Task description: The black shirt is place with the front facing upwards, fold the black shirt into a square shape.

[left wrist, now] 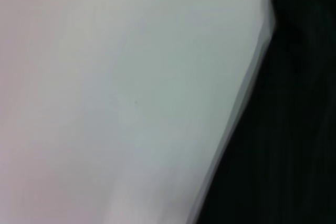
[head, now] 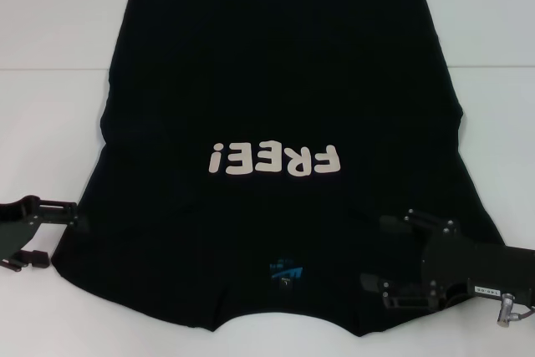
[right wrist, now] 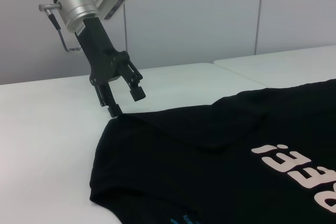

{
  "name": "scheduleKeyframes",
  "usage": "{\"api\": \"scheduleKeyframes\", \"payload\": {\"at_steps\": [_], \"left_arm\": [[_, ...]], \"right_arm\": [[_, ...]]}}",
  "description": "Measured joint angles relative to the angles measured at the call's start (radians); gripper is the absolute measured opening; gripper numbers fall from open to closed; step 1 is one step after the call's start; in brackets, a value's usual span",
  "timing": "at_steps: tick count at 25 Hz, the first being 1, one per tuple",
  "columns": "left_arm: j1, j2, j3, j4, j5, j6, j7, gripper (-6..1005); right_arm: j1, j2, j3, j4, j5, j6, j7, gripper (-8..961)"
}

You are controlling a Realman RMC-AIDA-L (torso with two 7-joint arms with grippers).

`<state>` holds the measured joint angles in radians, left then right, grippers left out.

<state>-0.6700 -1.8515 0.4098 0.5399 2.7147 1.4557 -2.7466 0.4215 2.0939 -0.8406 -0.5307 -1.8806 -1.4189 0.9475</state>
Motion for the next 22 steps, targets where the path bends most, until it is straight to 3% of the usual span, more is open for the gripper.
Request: {"api": "scheduleKeyframes", "payload": {"at_steps": [22], "left_arm": [[-0.018,-0.012,-0.004,-0.017,-0.003,0.010,0.012,933]], "right_arm": [[0.000,0.000,0.000,0.000,0.000,0.001,-0.001,947]]}}
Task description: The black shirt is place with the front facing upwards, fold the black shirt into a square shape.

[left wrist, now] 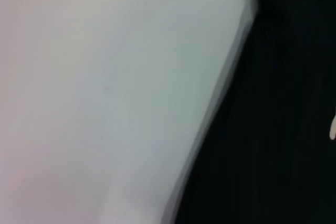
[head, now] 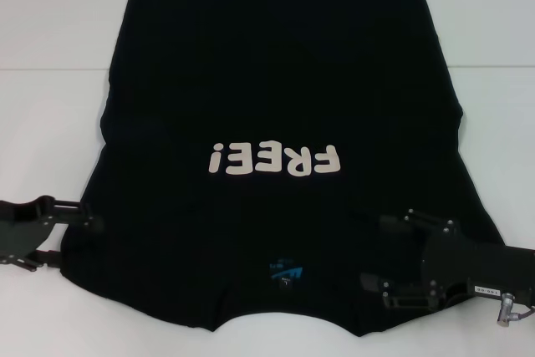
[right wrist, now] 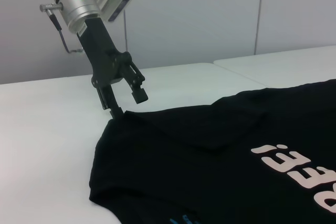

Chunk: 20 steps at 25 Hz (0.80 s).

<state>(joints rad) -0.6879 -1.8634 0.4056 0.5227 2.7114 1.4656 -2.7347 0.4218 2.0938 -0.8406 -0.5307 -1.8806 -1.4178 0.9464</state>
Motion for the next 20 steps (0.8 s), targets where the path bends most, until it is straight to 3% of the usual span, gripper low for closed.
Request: {"api": "scheduleKeyframes", "payload": {"at_steps": [10,20], "left_arm": [[-0.023,-0.013,0.005,-0.014,-0.035,0.004,0.012,933],[-0.028,-0.013,0.005,-0.008,-0.035,-0.005,0.012,933]], "right_arm": [[0.000,0.000,0.000,0.000,0.000,0.001,0.002,947],[0.000,0.000,0.003,0.000,0.000,0.000,0.001,946]]}}
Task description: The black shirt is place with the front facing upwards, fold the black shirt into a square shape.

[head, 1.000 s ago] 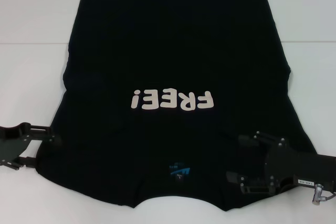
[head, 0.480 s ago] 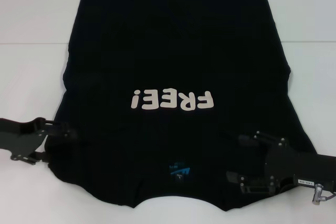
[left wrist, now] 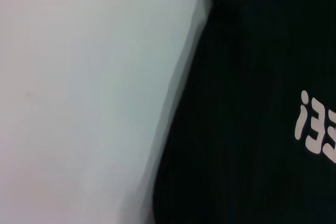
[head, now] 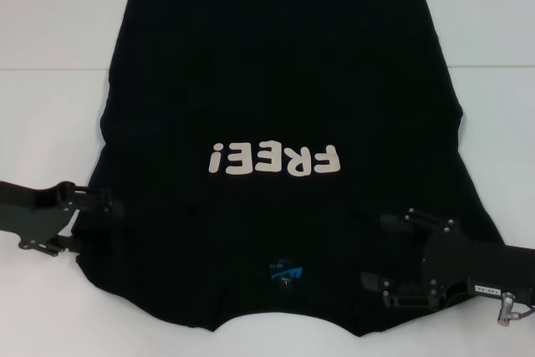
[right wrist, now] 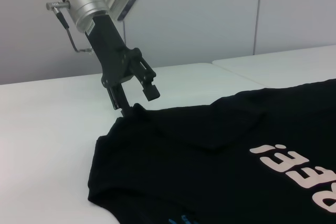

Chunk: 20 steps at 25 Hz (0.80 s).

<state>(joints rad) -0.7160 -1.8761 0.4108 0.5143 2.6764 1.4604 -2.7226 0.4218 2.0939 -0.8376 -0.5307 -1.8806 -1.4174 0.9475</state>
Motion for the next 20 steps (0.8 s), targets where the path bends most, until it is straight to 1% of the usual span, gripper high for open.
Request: {"api": "scheduleKeyframes", "payload": {"at_steps": [8,15,20], "left_arm": [[0.003,0.013,-0.001,0.007,0.007,0.000,-0.002,933],[0.005,0.035,-0.001,0.025,0.006,0.078,0.000,933],[0.006,0.050,-0.001,0.042,0.007,0.082,-0.004,933]], "right_arm": [[0.000,0.000,0.002,0.000,0.000,0.000,0.000,946],[0.000,0.000,0.004,0.000,0.000,0.000,0.000,947],[0.000,0.000,0.001,0.000,0.001,0.005,0.000,947]]}}
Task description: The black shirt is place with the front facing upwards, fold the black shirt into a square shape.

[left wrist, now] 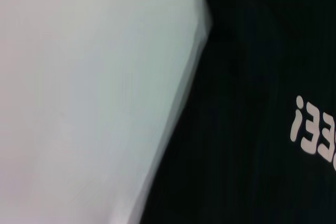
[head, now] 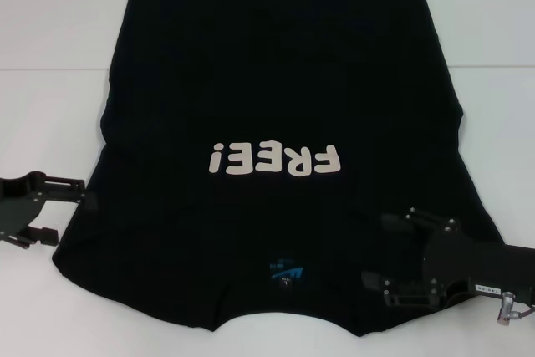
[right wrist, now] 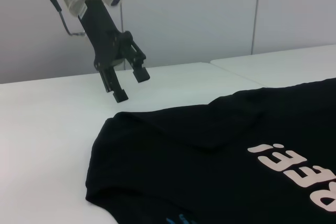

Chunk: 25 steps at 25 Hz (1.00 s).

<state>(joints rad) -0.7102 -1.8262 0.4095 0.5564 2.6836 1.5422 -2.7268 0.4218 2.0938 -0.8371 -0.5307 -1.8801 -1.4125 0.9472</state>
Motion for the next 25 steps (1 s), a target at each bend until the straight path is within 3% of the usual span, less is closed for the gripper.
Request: {"api": "scheduleKeyframes", "payload": {"at_steps": [25], "left_arm": [[-0.011,-0.010,0.101,-0.005,0.044,-0.076,-0.032,933]], "right_arm": [[0.002,0.000,-0.004,0.000,0.002,0.006,0.002,947]]}}
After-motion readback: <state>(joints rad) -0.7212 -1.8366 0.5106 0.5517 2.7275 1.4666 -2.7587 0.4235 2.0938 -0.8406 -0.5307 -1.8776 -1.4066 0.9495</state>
